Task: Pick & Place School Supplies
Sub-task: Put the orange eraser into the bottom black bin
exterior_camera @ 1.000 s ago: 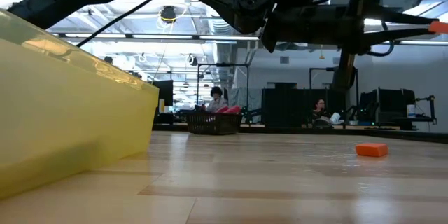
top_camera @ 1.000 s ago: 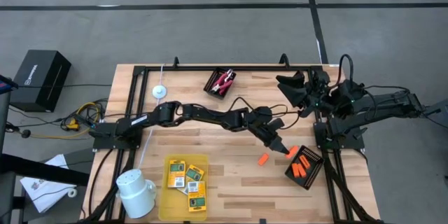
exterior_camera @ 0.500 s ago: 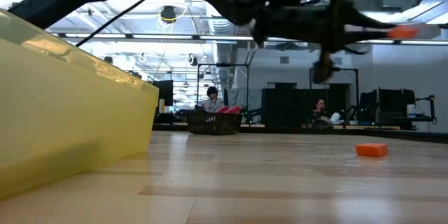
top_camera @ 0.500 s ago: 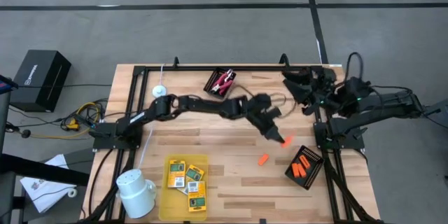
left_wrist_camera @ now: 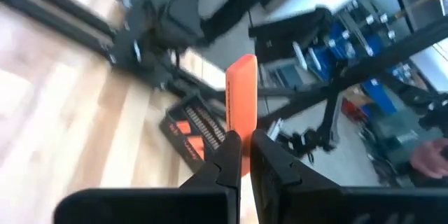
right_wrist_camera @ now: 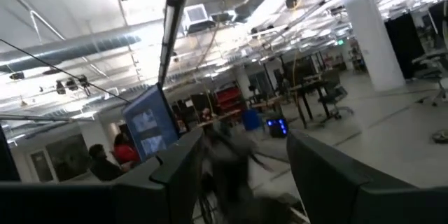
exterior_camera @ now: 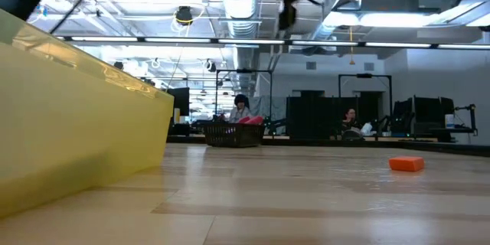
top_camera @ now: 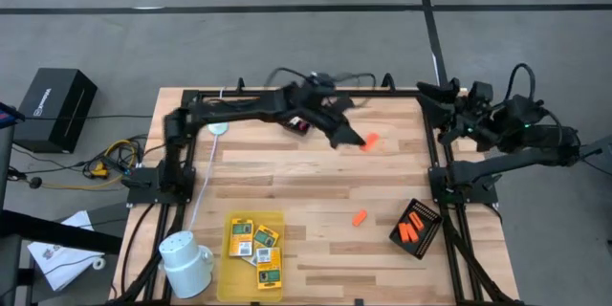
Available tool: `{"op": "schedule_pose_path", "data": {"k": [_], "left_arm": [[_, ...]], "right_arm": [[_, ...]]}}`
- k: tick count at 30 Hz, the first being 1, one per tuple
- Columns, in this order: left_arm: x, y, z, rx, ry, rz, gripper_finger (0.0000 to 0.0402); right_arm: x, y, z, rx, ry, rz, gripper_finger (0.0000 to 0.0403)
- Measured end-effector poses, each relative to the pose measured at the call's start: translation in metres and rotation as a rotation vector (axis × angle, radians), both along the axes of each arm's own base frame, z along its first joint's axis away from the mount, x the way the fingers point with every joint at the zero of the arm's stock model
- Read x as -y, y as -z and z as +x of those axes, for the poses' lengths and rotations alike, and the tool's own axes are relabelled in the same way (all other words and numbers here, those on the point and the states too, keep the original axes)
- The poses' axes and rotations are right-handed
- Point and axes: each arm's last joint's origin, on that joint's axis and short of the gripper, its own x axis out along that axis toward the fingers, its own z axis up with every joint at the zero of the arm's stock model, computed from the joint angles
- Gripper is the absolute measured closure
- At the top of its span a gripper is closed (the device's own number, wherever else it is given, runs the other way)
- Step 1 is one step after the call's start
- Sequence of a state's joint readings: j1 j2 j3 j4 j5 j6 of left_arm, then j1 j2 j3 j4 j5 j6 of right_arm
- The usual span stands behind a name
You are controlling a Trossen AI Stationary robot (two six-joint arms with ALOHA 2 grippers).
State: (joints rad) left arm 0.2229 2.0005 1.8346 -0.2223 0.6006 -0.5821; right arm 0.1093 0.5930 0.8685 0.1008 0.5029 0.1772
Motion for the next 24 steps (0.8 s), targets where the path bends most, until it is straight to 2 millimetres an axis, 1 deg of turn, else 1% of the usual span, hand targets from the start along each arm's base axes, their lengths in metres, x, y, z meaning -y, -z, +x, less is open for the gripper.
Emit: {"op": "schedule_pose_path", "data": {"k": [2,4,9,12,16,19,22,24], "left_arm": [[-0.004,-0.015,-0.019,0.023,-0.042,0.019,0.0396],[-0.007,-0.029,-0.038,0.048,-0.084,0.036,0.0396],[-0.008,-0.062,-0.080,0.141,-0.178,0.100,0.0396],[-0.005,-0.077,-0.096,0.215,-0.195,0.121,0.0396],[0.004,-0.088,-0.103,0.274,-0.189,0.150,0.0396],[0.014,-0.089,-0.099,0.307,-0.168,0.168,0.0396],[0.028,-0.087,-0.091,0.336,-0.136,0.210,0.0396],[0.037,-0.086,-0.089,0.342,-0.124,0.243,0.0396]], "right_arm": [[0.001,0.002,-0.007,-0.018,-0.001,0.011,0.0206],[0.001,0.005,-0.009,-0.034,-0.009,0.033,0.0206],[0.000,0.014,-0.004,-0.092,-0.039,0.109,0.0206],[-0.001,0.020,0.005,-0.136,-0.051,0.160,0.0206],[-0.004,0.025,0.021,-0.173,-0.097,0.185,0.0206],[-0.006,0.024,0.034,-0.156,-0.134,0.181,0.0206],[-0.009,0.026,0.056,-0.143,-0.161,0.169,0.0206],[-0.009,0.028,0.065,-0.144,-0.162,0.167,0.0206]]}}
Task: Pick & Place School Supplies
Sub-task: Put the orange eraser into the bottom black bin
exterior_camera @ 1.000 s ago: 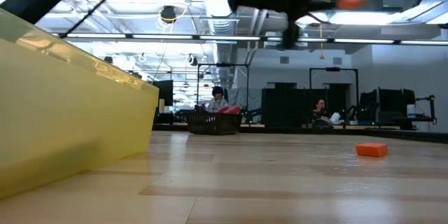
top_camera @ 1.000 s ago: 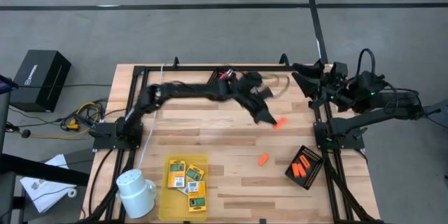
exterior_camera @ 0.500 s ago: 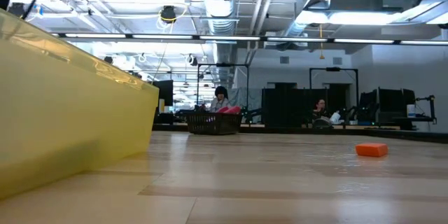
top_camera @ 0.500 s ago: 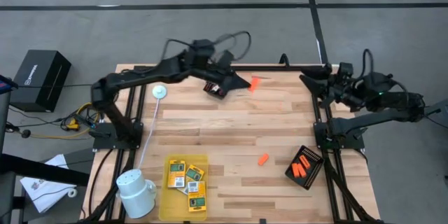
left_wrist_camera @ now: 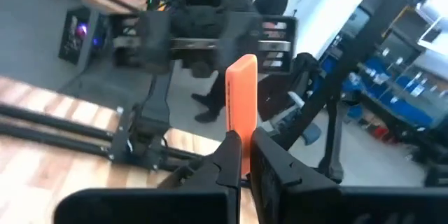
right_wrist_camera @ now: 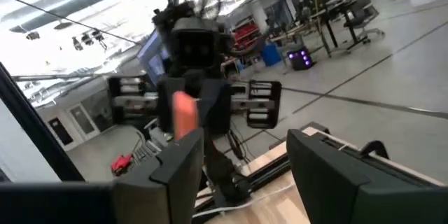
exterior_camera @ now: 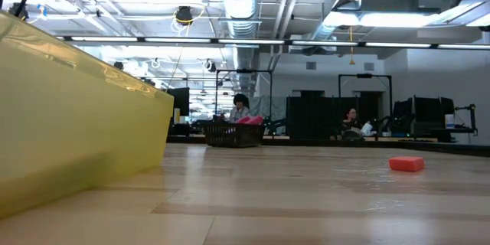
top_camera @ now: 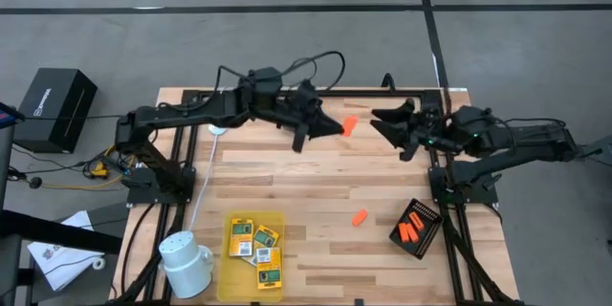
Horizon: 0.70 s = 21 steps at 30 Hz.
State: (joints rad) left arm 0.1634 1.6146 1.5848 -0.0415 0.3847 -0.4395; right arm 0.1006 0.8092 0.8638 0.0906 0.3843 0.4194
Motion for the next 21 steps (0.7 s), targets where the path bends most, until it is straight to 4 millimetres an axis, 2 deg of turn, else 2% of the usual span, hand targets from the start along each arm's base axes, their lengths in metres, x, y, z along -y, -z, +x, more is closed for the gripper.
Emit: {"op": "schedule_pose_path", "data": {"k": [5,13,21], "left_arm": [[0.015,-0.004,0.002,0.042,0.006,0.044,0.0396],[0.020,-0.007,0.002,0.077,-0.007,0.048,0.0396],[0.018,-0.007,0.002,0.078,-0.014,0.053,0.0396]], "right_arm": [[0.002,0.000,0.017,0.045,-0.030,0.011,0.0206],[0.004,0.003,0.038,0.074,-0.085,0.028,0.0206],[0.003,-0.010,0.039,0.104,-0.119,0.001,0.0206]]}}
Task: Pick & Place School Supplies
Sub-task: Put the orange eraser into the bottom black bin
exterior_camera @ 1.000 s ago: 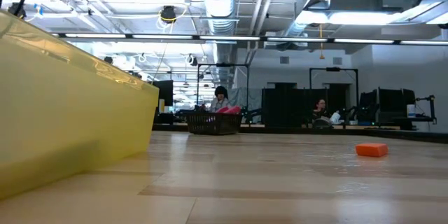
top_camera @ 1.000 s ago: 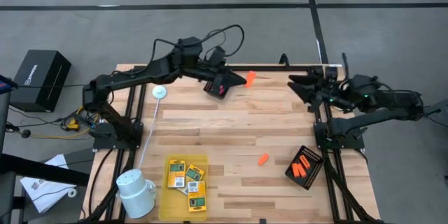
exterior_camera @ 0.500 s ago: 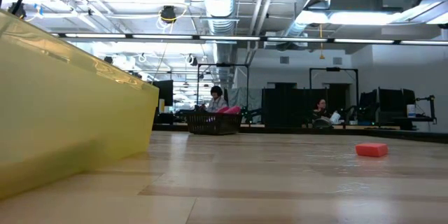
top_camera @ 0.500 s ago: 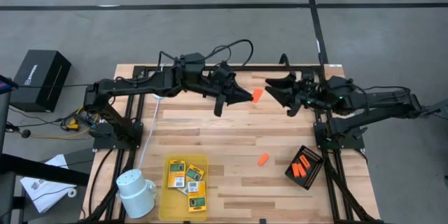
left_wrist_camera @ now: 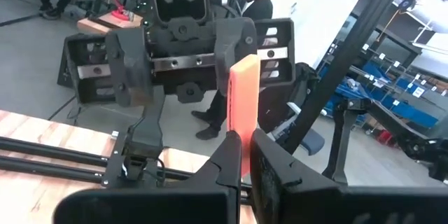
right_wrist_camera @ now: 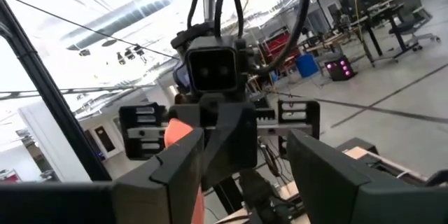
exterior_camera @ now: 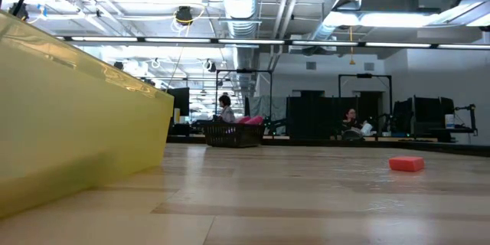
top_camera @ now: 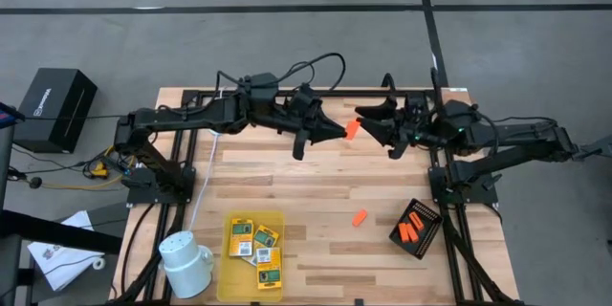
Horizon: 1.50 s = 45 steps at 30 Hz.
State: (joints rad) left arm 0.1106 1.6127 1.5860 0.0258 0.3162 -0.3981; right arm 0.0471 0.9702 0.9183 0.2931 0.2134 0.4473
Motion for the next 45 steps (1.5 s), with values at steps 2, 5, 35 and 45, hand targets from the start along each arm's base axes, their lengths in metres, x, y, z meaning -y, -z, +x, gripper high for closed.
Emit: {"op": "schedule_pose_path", "data": {"k": [2,5,35,45], "left_arm": [[-0.003,0.000,0.000,0.000,-0.007,0.000,0.0396],[-0.010,0.000,-0.001,-0.001,-0.027,0.001,0.0396],[-0.017,0.014,0.015,-0.002,-0.034,-0.040,0.0396],[-0.018,0.013,0.016,0.010,-0.017,-0.048,0.0396]], "right_arm": [[0.000,-0.002,-0.002,0.004,0.003,-0.008,0.0206],[0.002,-0.005,-0.008,0.015,0.002,-0.011,0.0206],[0.005,0.001,0.005,0.000,-0.068,0.000,0.0174],[0.009,-0.002,0.002,0.027,-0.047,-0.002,0.0205]]}}
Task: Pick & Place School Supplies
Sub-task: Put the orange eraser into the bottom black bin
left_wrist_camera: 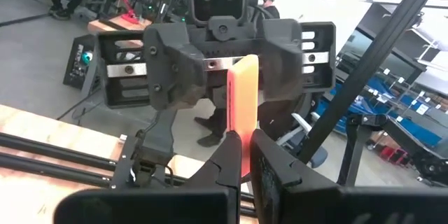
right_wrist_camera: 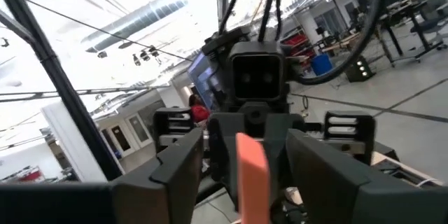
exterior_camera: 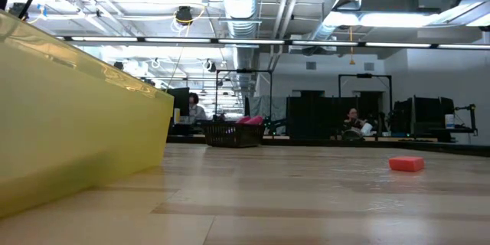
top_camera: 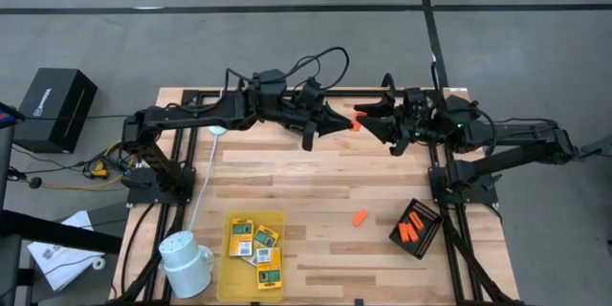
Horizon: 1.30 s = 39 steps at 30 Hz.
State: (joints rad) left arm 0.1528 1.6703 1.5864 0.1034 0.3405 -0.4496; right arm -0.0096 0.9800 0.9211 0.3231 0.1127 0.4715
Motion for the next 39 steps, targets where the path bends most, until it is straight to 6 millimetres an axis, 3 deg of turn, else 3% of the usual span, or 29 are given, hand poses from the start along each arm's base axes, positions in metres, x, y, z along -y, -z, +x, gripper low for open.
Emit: {"op": "schedule_pose_path", "data": {"k": [13,18,32,39], "left_arm": [[-0.004,-0.002,-0.001,0.021,-0.005,0.004,0.0396],[-0.006,-0.003,-0.001,0.031,-0.009,0.002,0.0396],[-0.006,-0.004,-0.001,0.040,-0.004,0.017,0.0394],[-0.009,-0.005,-0.003,0.062,0.036,0.085,0.0337]], "right_arm": [[0.003,0.001,0.001,-0.014,-0.010,-0.019,0.0319],[0.004,0.002,0.001,-0.035,0.013,-0.070,0.0379],[0.004,0.002,0.000,-0.040,0.044,-0.113,0.0380],[0.011,-0.006,-0.017,-0.015,0.090,-0.137,0.0380]]}}
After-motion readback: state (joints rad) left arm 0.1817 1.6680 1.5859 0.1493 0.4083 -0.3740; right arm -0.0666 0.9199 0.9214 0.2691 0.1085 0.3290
